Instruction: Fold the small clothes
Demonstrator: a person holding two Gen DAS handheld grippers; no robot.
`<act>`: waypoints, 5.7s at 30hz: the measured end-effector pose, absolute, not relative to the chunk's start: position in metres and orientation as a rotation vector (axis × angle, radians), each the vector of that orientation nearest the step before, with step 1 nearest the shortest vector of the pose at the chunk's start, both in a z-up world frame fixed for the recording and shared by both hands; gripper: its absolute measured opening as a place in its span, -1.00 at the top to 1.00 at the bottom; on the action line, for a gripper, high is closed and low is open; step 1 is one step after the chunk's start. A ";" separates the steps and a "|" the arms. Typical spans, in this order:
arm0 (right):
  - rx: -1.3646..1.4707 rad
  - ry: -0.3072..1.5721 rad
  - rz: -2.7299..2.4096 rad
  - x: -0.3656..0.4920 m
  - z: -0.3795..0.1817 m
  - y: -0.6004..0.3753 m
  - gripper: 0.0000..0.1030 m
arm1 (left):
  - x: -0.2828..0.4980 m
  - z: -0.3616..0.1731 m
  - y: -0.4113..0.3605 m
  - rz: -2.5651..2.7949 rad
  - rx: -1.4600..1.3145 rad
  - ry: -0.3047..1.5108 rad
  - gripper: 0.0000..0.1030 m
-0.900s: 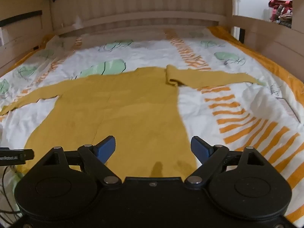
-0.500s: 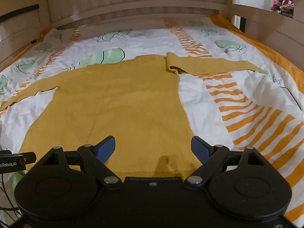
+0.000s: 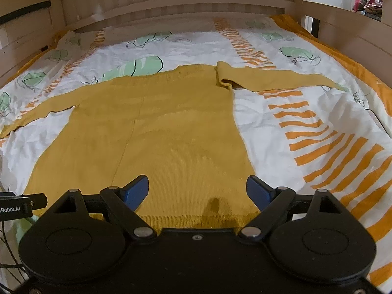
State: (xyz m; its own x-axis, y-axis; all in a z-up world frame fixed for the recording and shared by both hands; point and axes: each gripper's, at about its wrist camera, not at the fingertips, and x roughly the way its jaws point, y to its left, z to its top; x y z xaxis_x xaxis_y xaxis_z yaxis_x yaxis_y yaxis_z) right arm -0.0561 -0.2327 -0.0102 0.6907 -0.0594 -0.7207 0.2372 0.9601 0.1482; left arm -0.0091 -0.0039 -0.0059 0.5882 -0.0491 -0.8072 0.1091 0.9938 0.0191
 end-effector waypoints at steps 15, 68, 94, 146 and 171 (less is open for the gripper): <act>0.237 0.813 -0.153 -0.055 -0.013 -0.229 -0.71 | -0.006 -0.008 -0.003 -0.095 0.054 0.959 -0.43; 0.287 0.895 -0.079 -0.013 -0.021 -0.235 -0.71 | 0.045 -0.003 0.003 -0.102 -0.013 1.015 -0.43; 0.275 0.910 -0.159 0.100 -0.022 -0.317 -0.71 | 0.203 0.021 -0.035 -0.168 0.069 0.903 -0.43; 0.647 0.905 -0.538 0.175 -0.078 -0.628 0.74 | 0.296 -0.059 -0.043 -0.180 0.087 1.026 -0.44; 0.562 0.757 0.061 0.284 0.073 -0.366 0.75 | 0.298 0.014 0.021 -0.190 -0.063 0.914 -0.44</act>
